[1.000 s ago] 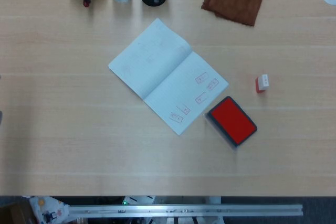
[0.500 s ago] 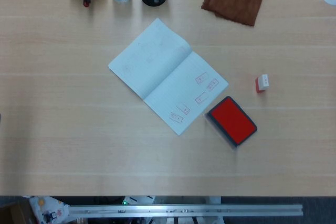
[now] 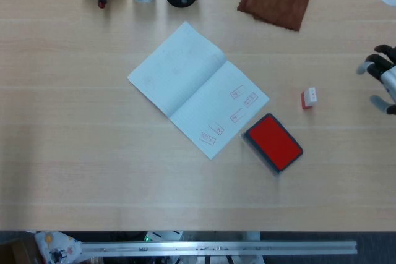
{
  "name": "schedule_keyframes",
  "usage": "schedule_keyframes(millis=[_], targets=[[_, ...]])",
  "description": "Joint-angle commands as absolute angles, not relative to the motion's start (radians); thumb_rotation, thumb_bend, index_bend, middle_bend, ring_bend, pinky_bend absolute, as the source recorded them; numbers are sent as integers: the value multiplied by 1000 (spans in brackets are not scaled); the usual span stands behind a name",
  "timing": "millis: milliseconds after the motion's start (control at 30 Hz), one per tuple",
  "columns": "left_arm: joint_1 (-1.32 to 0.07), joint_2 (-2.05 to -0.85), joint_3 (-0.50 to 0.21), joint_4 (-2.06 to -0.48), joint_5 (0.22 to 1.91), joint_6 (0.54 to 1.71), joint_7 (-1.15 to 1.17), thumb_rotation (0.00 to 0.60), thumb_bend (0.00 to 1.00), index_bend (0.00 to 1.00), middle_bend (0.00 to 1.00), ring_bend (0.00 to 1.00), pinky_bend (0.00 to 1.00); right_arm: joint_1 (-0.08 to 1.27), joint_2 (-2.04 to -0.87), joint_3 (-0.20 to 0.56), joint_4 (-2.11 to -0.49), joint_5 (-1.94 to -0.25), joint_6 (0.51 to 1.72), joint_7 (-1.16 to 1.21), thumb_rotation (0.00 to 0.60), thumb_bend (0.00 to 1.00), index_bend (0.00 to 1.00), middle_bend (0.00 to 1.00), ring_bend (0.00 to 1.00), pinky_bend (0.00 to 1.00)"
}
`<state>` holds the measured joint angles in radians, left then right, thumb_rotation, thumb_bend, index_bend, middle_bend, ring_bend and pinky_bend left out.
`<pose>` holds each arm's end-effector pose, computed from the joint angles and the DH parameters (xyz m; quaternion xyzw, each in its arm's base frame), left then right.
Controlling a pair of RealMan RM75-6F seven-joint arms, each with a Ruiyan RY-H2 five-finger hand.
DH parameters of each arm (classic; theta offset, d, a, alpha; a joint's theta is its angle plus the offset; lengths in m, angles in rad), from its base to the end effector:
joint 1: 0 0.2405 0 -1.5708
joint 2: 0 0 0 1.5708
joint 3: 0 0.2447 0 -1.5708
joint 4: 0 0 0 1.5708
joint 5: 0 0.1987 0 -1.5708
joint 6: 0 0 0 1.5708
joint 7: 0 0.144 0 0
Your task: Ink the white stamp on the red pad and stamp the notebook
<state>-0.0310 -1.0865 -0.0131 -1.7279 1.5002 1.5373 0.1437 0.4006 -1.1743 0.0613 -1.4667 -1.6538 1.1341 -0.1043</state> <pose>-0.2860 0.1551 0.1666 -0.5942 -0.3817 -0.3582 0.6107 -0.2540 -0.2658 0.1099 0.7805 -0.2616 0.3207 0.4685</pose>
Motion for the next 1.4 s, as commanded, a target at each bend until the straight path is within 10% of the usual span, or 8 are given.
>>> schedule_keyframes(millis=[33, 1400], targets=[[-28, -1083, -15, -1731, 1502, 1543, 136, 600, 276, 228, 204, 218, 134, 436, -1216, 58, -1428, -1656, 1090, -124, 600, 199, 381, 358, 193, 292], [-8, -1088, -8, -1705, 1494, 1538, 109, 600, 276, 225, 195, 219, 134, 604, -1543, -4, -1116, -1604, 934, -209, 600, 195, 381, 352, 189, 291]])
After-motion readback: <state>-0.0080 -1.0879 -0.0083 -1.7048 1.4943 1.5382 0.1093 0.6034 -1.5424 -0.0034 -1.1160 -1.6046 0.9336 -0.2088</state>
